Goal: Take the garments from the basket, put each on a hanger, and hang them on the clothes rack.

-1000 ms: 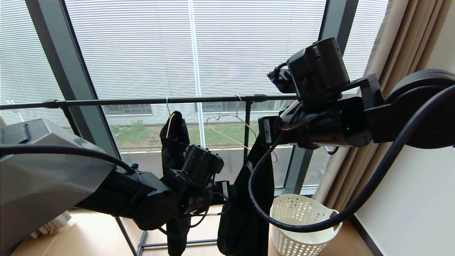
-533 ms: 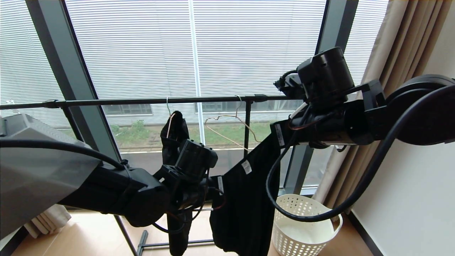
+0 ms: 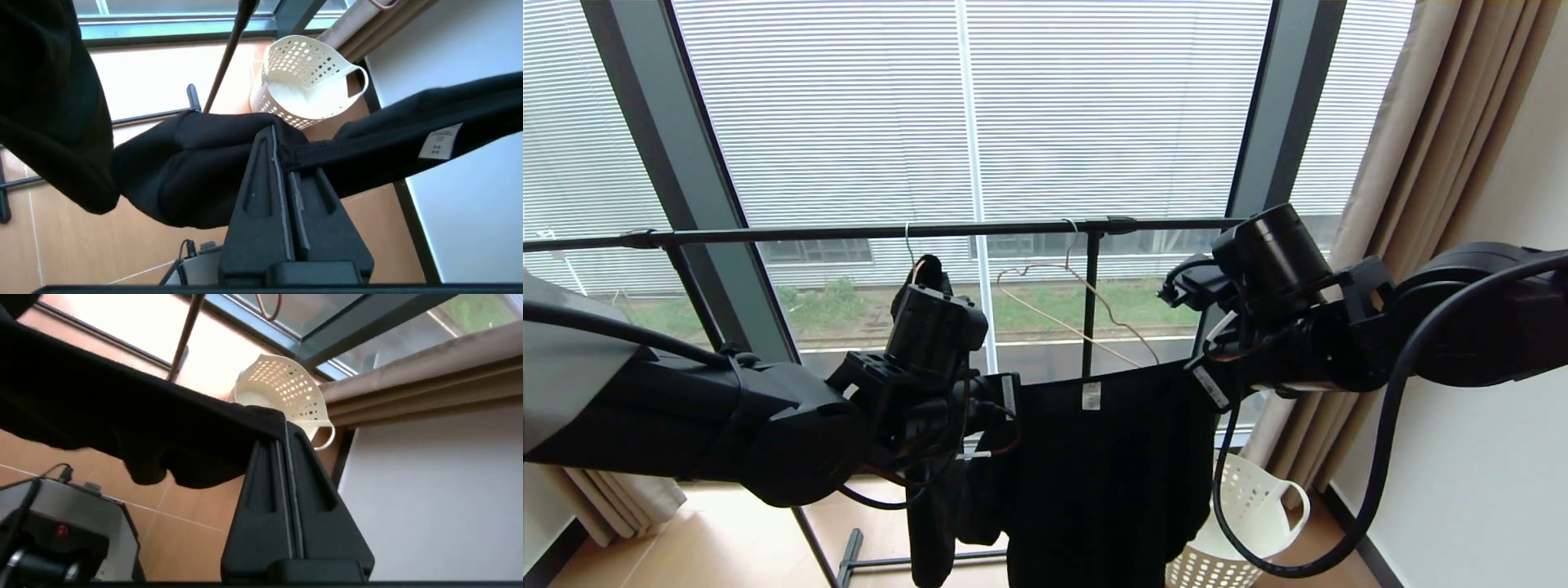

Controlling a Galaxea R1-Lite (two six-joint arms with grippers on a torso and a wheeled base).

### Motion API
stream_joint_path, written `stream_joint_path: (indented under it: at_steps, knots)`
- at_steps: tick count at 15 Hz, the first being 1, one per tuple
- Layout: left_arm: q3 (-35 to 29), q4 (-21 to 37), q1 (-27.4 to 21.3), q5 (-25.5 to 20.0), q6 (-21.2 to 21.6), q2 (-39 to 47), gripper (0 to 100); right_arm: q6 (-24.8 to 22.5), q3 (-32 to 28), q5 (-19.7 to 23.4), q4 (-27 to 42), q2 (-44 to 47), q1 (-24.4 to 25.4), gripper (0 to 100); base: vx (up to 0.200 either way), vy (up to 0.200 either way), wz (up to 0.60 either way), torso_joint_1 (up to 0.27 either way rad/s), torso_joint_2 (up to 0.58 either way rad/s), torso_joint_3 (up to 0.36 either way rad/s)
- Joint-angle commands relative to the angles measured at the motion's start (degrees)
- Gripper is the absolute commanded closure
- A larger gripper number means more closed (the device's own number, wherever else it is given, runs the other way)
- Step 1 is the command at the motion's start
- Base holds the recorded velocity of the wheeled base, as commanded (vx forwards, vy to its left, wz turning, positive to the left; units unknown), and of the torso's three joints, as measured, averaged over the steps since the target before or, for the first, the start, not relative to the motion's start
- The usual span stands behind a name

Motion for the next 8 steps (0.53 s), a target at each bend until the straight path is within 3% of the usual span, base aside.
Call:
stream_joint_path:
  at_steps: [1,4,8]
  knots:
    - [-0.2,0.0,0.0,0.0,0.0,-0.7,100,-1.6,3.3,-0.4,-2.6,-0.5,0.9,100,0.000,0.000,0.00,0.000,0.00,0.000]
    - [-0.2,-0.1,0.1,0.0,-0.1,-0.7,100,-1.8,4.8,-1.6,-5.4,-0.5,1.1,100,0.000,0.000,0.00,0.000,0.00,0.000]
    - [-6.6,0.3,2.1,-0.1,3.2,0.0,100,-12.9,13.4,1.0,-5.3,-8.3,4.0,100,0.000,0.000,0.00,0.000,0.00,0.000]
